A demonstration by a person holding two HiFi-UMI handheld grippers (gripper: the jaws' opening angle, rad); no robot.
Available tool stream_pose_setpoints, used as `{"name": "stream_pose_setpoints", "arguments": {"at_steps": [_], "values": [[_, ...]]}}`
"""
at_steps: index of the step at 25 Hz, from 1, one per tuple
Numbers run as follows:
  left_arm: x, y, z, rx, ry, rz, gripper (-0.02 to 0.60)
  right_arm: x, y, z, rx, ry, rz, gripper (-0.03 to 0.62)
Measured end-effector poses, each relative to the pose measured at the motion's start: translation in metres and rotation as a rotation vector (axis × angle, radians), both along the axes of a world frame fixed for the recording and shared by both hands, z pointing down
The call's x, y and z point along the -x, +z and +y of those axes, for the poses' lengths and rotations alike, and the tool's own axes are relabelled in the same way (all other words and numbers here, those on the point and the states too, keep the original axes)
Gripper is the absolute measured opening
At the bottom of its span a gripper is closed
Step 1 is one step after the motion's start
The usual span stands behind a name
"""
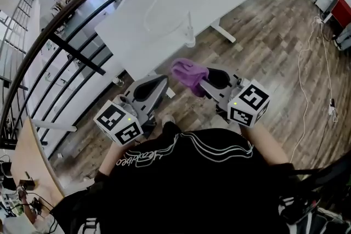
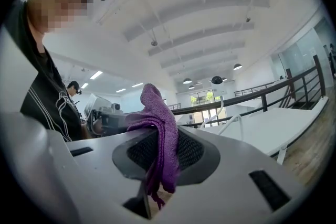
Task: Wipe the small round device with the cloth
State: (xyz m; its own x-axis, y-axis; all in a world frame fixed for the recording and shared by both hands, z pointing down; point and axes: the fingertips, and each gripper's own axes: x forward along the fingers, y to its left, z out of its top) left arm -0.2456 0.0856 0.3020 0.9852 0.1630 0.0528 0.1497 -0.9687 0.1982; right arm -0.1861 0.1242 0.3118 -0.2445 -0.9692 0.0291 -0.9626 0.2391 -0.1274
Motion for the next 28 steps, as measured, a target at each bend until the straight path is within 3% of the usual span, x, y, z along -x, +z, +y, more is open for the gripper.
{"name": "stream_pose_setpoints", "arguments": {"at_steps": [12, 28], "values": [[0.021, 0.0, 0.027, -0.03, -0.033, 0.002, 0.008, 0.019, 0.007, 0.032, 0.008, -0.015, -0.03, 0.072], [0.043, 0.01, 0.031, -0.041, -0.058, -0.004, 0.008, 0.035, 0.02, 0.036, 0.017, -0.032, -0.051, 0.072]]}}
